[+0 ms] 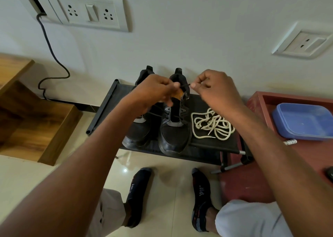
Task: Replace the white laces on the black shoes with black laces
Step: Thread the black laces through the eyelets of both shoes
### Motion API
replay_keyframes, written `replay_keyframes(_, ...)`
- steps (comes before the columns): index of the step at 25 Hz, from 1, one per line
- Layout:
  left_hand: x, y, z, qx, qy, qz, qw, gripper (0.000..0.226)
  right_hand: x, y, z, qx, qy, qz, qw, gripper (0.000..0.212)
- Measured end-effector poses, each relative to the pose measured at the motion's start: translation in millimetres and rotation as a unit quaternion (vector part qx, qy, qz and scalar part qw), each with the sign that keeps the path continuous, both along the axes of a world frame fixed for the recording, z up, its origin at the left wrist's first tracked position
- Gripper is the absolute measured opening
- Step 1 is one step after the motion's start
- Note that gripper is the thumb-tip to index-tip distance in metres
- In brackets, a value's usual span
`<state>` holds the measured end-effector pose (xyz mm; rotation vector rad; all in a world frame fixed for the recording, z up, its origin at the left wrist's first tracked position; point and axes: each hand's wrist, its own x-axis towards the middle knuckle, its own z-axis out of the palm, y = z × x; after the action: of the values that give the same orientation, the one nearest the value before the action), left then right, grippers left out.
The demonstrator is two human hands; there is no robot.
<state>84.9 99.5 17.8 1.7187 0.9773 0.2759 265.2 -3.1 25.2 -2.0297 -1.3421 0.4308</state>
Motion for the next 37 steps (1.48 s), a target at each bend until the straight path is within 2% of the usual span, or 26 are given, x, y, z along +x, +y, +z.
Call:
replay_keyframes(1,-6.9,4.3,0.3,0.041,0.061,0.02,0.997,0.028,5.6,-1.9,-2.0,-0.001,-0.039,-0.031,0.999,0.019)
replay_keyframes(2,-13.6,8.0,1.1,0.104,0.159,0.028,0.981,0.025,10.6,-3.3,-4.2,-0.006,-0.056,-0.053,0.997,0.022)
replay_keyframes(4,-21.8,8.7,-2.6,0.211,0.366,0.015,0.906,0.025,12.8,-3.0,-7.5,-0.006,-0.05,-0.06,0.997,0.023)
replay_keyframes(5,-21.0,6.4,-7.3,0.244,0.419,0.003,0.875,0.024,9.7,-1.8,-8.0,-0.003,-0.04,-0.045,0.998,0.021)
replay_keyframes(6,-18.7,2.1,-9.2,0.275,0.417,0.0,0.866,0.016,5.2,0.4,-7.8,-0.002,-0.023,-0.018,1.0,0.017)
replay_keyframes(7,-15.2,0.5,-11.2,0.29,0.369,0.002,0.883,0.007,-0.4,1.8,-6.3,-0.008,-0.001,0.016,1.0,0.013)
replay_keyframes(8,-11.5,-3.4,-5.6,0.273,0.279,0.006,0.92,0.013,-5.7,2.9,-5.0,-0.02,0.024,0.051,0.998,0.01)
replay_keyframes(9,-8.9,-5.4,0.8,0.212,0.167,0.011,0.963,0.021,-9.7,3.3,-3.7,-0.034,0.047,0.079,0.995,0.01)
replay_keyframes(10,-6.4,-9.0,9.3,0.128,0.07,0.001,0.989,0.024,-11.9,4.1,-3.1,-0.041,0.065,0.095,0.993,0.012)
replay_keyframes(11,-5.2,-12.7,16.4,0.07,0.015,-0.014,0.997,0.024,-12.0,5.0,-2.9,-0.04,0.077,0.094,0.992,0.015)
replay_keyframes(12,-5.0,-15.9,20.9,0.058,-0.001,-0.035,0.998,0.021,-10.0,6.2,-3.2,-0.033,0.09,0.079,0.992,0.017)
replay_keyframes(13,-6.3,-16.8,21.8,0.078,0.013,-0.046,0.996,0.018,-6.4,7.5,-3.8,-0.023,0.107,0.05,0.993,0.019)
replay_keyframes(15,-13.0,-11.5,15.0,0.147,0.119,-0.028,0.982,0.015,2.0,8.6,-6.3,-0.005,0.146,-0.015,0.989,0.019)
replay_keyframes(18,-25.0,-3.0,2.9,0.275,0.331,-0.022,0.902,0.007,8.0,9.2,-14.0,-0.006,0.139,-0.068,0.988,0.012)
replay_keyframes(20,-23.4,-9.1,-2.0,0.304,0.377,-0.044,0.874,0.012,-0.8,11.3,-14.4,-0.033,0.159,-0.047,0.986,0.008)
replay_keyframes(21,-19.0,-11.5,-3.6,0.314,0.352,-0.044,0.88,0.018,-7.2,12.8,-13.0,-0.056,0.183,-0.022,0.981,0.008)
replay_keyframes(22,-12.8,-12.6,-2.6,0.308,0.298,-0.035,0.903,0.023,-13.1,14.6,-11.5,-0.076,0.208,0.006,0.975,0.012)
replay_keyframes(24,-3.3,-13.3,3.8,0.233,0.164,-0.016,0.958,0.027,-21.0,16.6,-9.6,-0.077,0.259,0.045,0.962,0.012)
replay_keyframes(26,-0.7,-10.3,2.6,0.191,0.096,-0.017,0.977,0.012,-21.7,17.4,-11.9,-0.044,0.282,0.016,0.958,0.003)
replay_keyframes(27,-1.8,-8.9,-0.7,0.191,0.095,-0.019,0.977,0.005,-20.9,17.3,-15.1,-0.033,0.286,-0.017,0.957,0.001)
replay_keyframes(30,-1.3,-5.3,-16.6,0.164,0.097,-0.024,0.981,0.011,-17.9,18.0,-27.3,-0.044,0.299,-0.077,0.95,0.007)
replay_keyframes(32,0.7,-4.3,-20.3,0.14,0.084,-0.023,0.986,0.006,-17.2,19.3,-32.1,-0.067,0.292,-0.057,0.953,0.009)
replay_keyframes(37,10.5,-6.0,-20.8,0.049,0.079,0.025,0.995,0.012,-19.4,24.7,-38.0,-0.076,0.269,-0.021,0.96,0.01)
